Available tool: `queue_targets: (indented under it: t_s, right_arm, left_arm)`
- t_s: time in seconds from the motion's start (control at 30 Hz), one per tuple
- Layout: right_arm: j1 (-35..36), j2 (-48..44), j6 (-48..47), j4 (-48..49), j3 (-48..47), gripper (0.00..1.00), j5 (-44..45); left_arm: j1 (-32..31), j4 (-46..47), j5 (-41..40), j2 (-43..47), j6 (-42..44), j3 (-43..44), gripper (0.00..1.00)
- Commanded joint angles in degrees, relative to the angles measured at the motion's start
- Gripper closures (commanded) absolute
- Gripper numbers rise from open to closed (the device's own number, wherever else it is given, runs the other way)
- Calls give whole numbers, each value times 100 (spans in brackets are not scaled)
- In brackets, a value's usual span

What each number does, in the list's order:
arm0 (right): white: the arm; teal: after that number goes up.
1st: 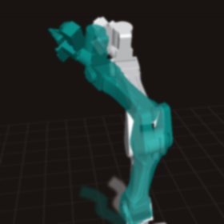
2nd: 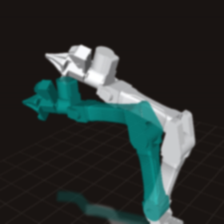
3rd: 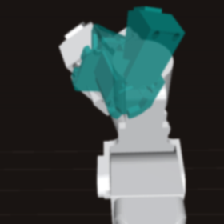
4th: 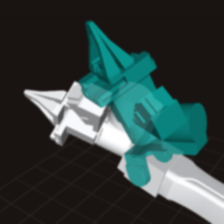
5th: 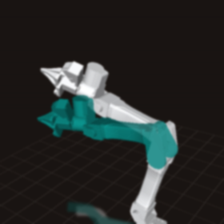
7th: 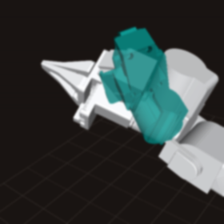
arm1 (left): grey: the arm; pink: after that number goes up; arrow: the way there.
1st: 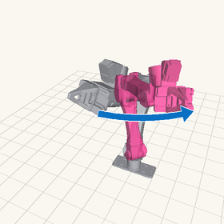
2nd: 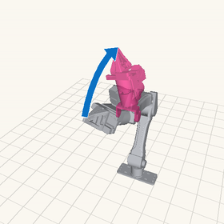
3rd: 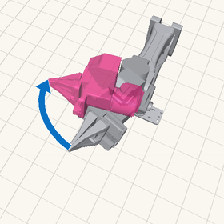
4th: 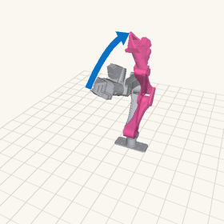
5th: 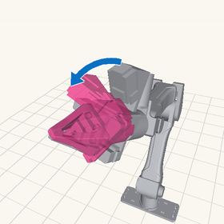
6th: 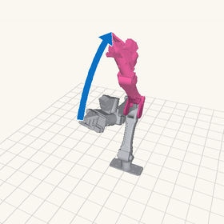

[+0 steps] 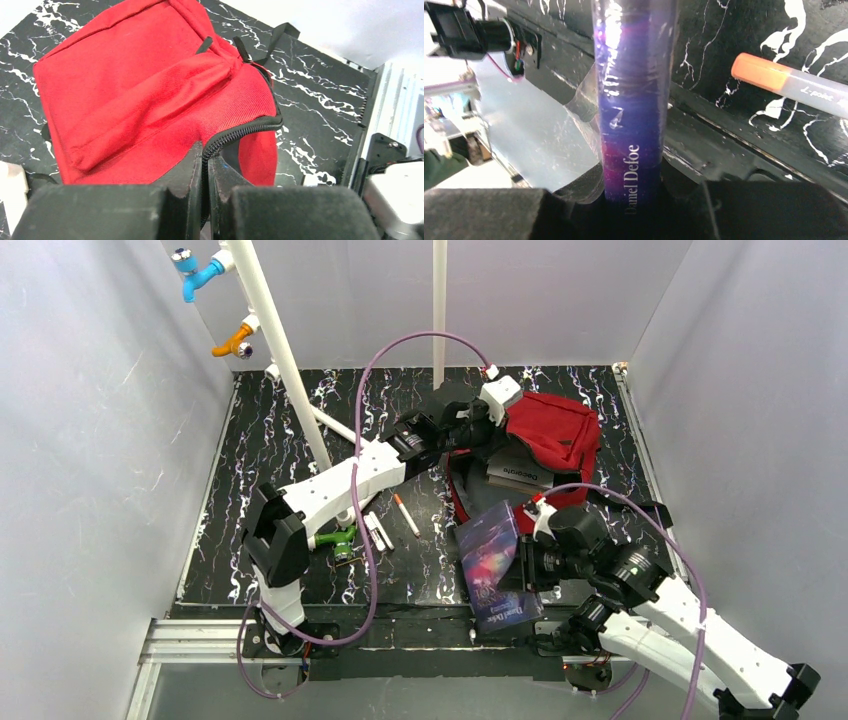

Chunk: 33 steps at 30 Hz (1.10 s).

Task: Pack the student bag
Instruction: Place the book in the student bag.

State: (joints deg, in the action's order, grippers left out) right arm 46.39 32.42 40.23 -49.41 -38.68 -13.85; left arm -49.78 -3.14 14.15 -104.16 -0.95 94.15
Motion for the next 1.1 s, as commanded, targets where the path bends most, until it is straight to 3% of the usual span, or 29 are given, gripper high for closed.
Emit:
queue_targets:
  t_s: [0.0,0.13,0.23,0.33,0.43,0.57,0.7,0.83,0.93,1.07]
  right_arm:
    - [-18,340,911,2084,-97,99,373]
    - [-571,1139,1874,4216,323,99,-340]
    - [-1551,1209,3347,6685,1302,99,-1430]
    - [-2570,832,4077,7352,1949,99,-1793]
    - [-3168,805,3858,6809,2132,99,-2189]
    - [-3295,920,3243,6342,2105,99,-1911]
    - [-3767,1300,2428,5220,1749,99,-1692]
    - [-4055,1701,2179,5205,1864,97,-1548]
    - [-4370,1961,1761,4891,1696,76,-1643]
    - [-4432,2104,704,3174,870,37,-1004]
  left_arm:
    - [-180,278,297,628,-157,40,100]
    - [-226,473,172,860,-151,-229,100]
    - [-226,350,107,891,-103,-249,100]
    - [-233,349,11,913,-69,-339,100]
    - [-230,53,-17,854,-36,-265,100]
    - [-229,3,58,825,-4,-302,100]
    - [-227,-49,34,840,47,-377,100]
    - [-232,-108,26,862,71,-504,100]
    - [-225,-191,36,859,287,-530,100]
    - [-218,-233,-6,823,335,-531,100]
